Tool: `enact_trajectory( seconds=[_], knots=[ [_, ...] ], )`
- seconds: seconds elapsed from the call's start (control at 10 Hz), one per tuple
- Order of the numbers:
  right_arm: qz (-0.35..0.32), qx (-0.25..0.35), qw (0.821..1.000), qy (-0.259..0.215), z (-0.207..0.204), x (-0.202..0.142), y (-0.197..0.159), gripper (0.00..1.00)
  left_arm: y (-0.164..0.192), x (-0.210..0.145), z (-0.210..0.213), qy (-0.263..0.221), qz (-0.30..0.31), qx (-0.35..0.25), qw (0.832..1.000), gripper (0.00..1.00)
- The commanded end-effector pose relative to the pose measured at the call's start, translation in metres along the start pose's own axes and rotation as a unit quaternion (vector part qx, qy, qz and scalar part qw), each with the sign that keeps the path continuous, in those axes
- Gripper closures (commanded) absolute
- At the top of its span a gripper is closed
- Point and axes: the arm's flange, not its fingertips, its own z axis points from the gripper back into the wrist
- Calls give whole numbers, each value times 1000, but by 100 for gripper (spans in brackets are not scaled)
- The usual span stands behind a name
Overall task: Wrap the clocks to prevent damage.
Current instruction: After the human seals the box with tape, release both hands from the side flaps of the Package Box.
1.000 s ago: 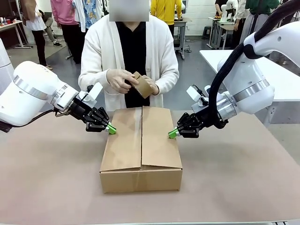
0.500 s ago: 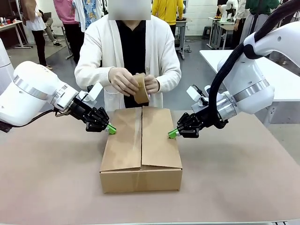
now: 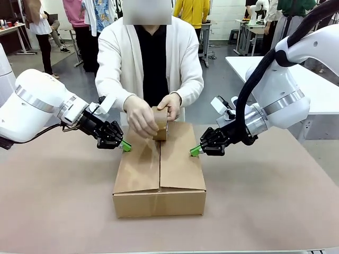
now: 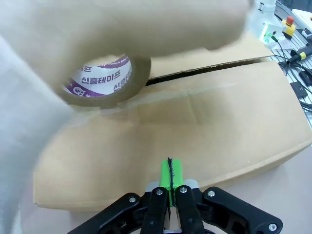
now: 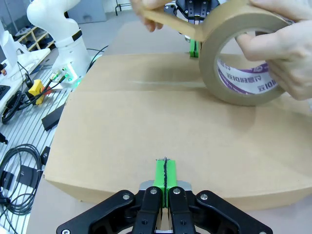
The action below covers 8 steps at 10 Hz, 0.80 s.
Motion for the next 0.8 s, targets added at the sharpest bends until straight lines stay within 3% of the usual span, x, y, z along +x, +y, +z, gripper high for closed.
enact_trajectory(
  seconds=[0.0,0.7],
  knots=[
    [-3,0,1000,3,-2,-3,0,99,0,-4,-5,3,-5,-2,1000,100],
    [-3,0,1000,3,-2,-3,0,99,0,-4,-5,3,-5,-2,1000,100]
  ],
)
